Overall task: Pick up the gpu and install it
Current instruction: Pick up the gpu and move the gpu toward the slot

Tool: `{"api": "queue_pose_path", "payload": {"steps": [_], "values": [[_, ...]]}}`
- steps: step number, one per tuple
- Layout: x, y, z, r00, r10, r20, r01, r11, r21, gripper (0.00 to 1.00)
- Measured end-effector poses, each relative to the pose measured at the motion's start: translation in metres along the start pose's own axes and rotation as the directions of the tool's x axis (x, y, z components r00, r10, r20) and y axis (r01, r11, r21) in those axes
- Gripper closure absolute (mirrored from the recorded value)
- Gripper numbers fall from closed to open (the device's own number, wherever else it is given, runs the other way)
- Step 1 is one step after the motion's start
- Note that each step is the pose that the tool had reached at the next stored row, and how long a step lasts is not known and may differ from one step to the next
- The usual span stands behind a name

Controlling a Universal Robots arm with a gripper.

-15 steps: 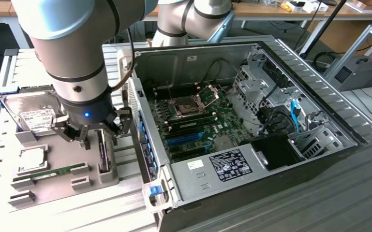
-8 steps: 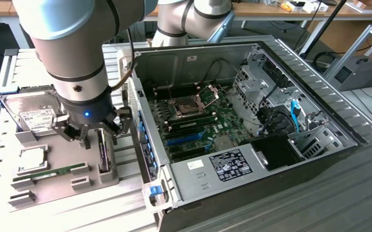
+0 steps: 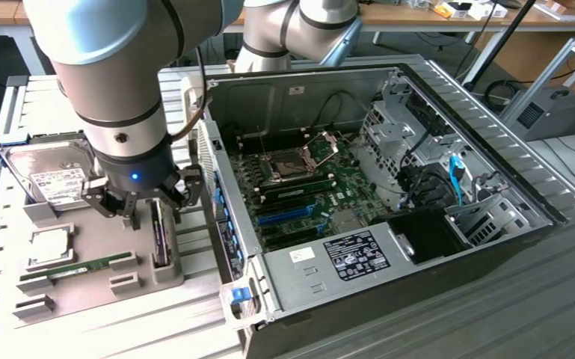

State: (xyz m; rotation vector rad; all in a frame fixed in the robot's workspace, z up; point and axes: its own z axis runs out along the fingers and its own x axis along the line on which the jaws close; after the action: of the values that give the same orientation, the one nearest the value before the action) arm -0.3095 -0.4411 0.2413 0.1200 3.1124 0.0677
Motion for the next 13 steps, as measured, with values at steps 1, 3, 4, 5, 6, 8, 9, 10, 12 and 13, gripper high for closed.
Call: {"api": "queue_pose_path", "payload": {"steps": [1, 3, 4, 5, 6, 8, 9, 10, 12, 13], "values": [[0.0000, 0.0000, 0.0009, 1.0000, 0.000, 0.0000, 0.000, 1.0000, 0.0000, 0.40], [0.0001, 0.0000, 0.0012, 1.0000, 0.000, -0.0002, 0.000, 1.0000, 0.0002, 0.40], [0.0001, 0.0000, 0.0012, 1.0000, 0.000, -0.0002, 0.000, 1.0000, 0.0002, 0.40], [0.0001, 0.0000, 0.0013, 1.0000, 0.000, -0.0001, 0.000, 1.0000, 0.0001, 0.40], [0.0000, 0.0000, 0.0014, 1.0000, 0.000, 0.0000, 0.000, 1.0000, 0.0000, 0.40], [0.0000, 0.0000, 0.0014, 1.0000, 0.000, 0.0000, 0.000, 1.0000, 0.0000, 0.40], [0.0000, 0.0000, 0.0014, 1.0000, 0.000, 0.0000, 0.000, 1.0000, 0.0000, 0.40], [0.0000, 0.0000, 0.0014, 1.0000, 0.000, 0.0000, 0.000, 1.0000, 0.0000, 0.41], [0.0000, 0.0000, 0.0014, 1.0000, 0.000, 0.0000, 0.000, 1.0000, 0.0000, 0.49], [0.0000, 0.0000, 0.0014, 1.0000, 0.000, 0.0000, 0.000, 1.0000, 0.0000, 0.49]]}}
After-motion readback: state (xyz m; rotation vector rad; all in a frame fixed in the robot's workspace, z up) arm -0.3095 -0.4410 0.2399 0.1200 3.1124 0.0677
